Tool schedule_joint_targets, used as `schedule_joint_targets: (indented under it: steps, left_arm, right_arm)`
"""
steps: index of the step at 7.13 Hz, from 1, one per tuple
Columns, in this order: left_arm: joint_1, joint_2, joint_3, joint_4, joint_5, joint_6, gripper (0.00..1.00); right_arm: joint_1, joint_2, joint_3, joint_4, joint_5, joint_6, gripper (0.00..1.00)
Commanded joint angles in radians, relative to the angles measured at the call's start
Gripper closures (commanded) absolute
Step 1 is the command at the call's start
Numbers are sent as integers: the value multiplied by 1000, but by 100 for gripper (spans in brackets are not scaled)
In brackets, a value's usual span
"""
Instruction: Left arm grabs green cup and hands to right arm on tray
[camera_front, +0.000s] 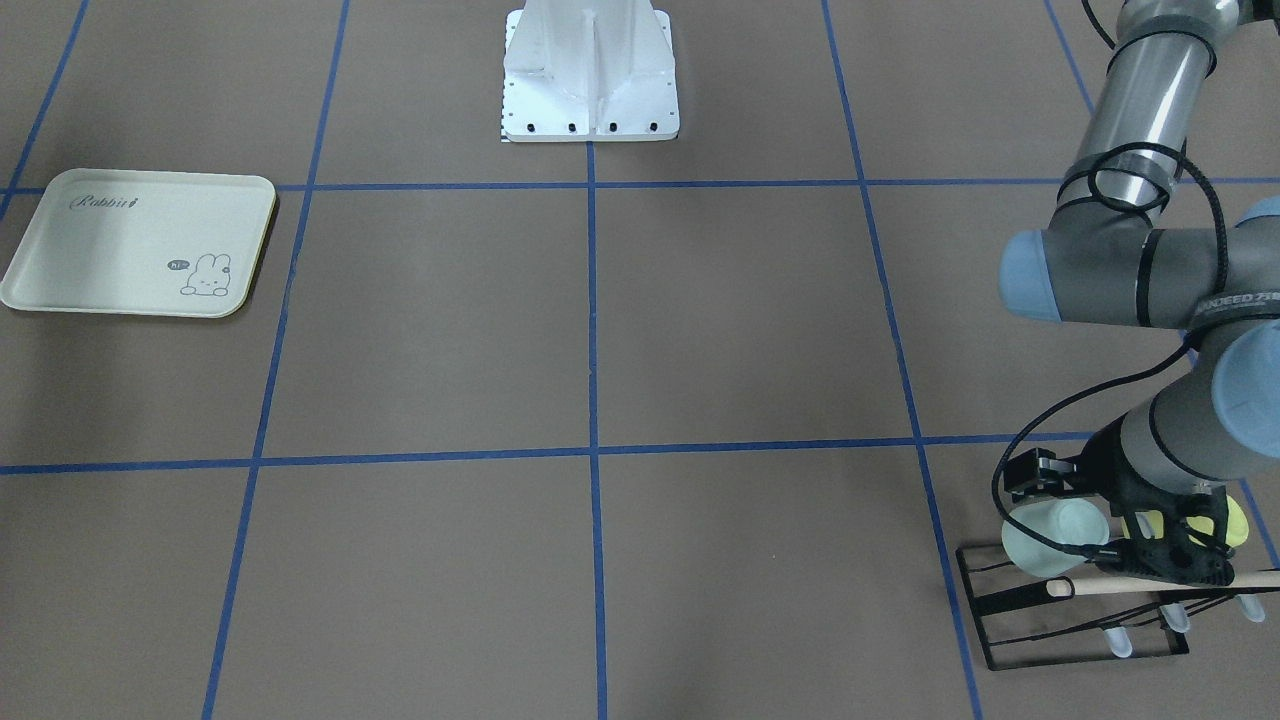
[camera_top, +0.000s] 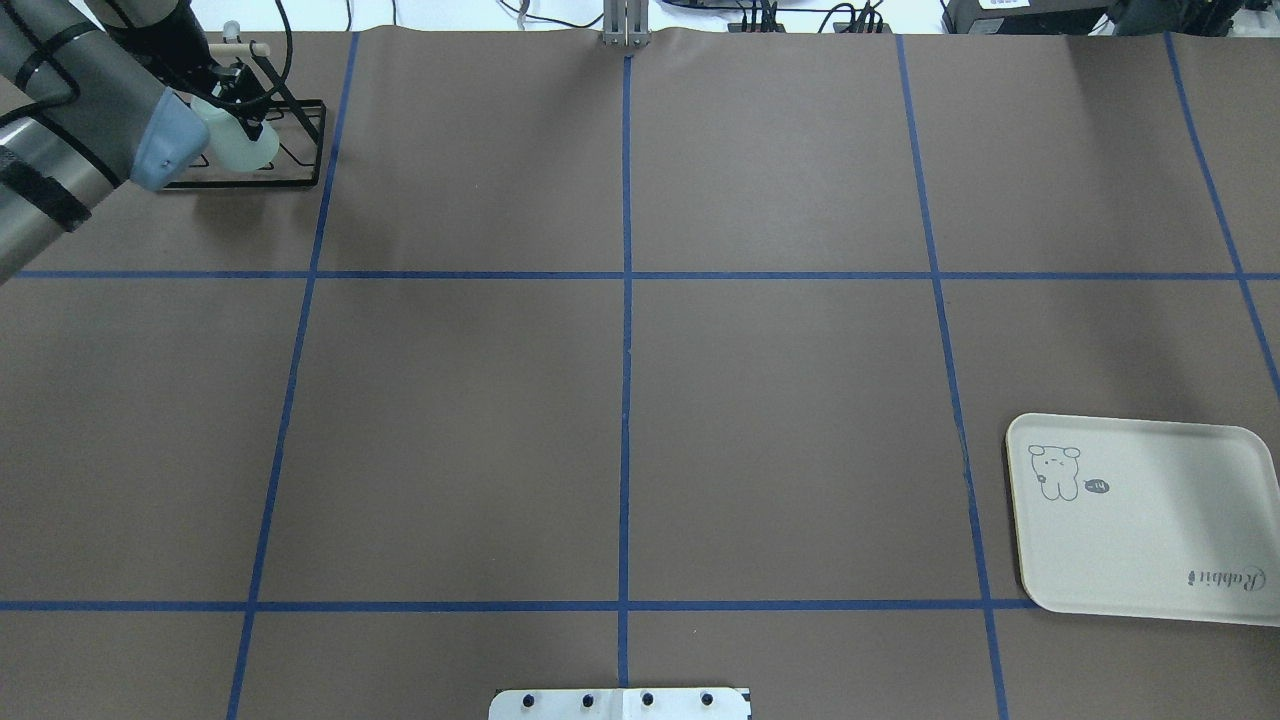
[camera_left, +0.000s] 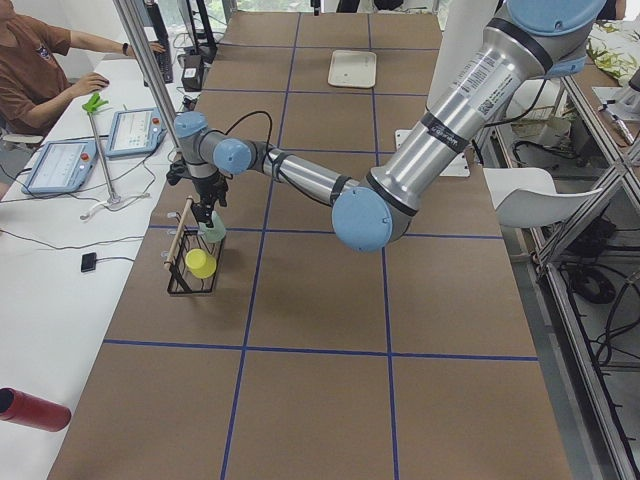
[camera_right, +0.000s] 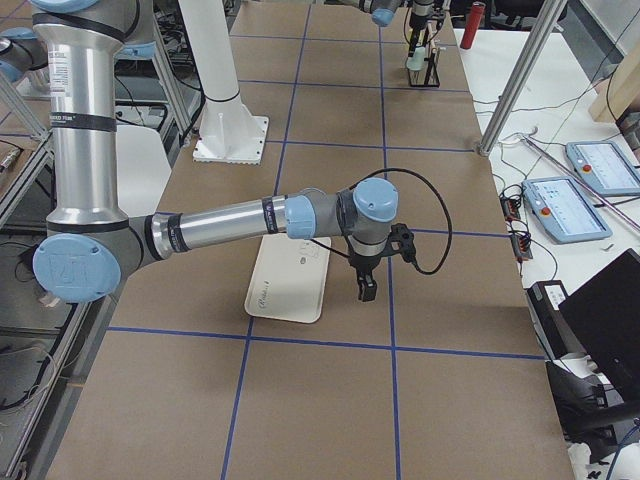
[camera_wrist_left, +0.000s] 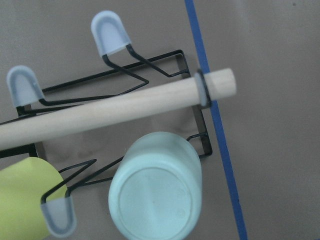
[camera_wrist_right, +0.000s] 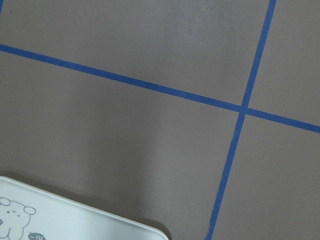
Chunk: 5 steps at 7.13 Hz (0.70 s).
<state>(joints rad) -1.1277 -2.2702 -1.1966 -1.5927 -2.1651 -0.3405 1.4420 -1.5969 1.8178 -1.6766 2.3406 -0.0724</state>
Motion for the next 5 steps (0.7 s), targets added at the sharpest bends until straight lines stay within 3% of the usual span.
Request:
schedule_joint_targets:
  steps: [1,5]
  left_arm:
    - [0,-21,37,-4,1,-3,2]
    - [0,-48,95,-47,16,-2,2]
  right_arm:
    - [0,0,0,0,0,-1,1]
    - [0,0,3,0,0,0,1]
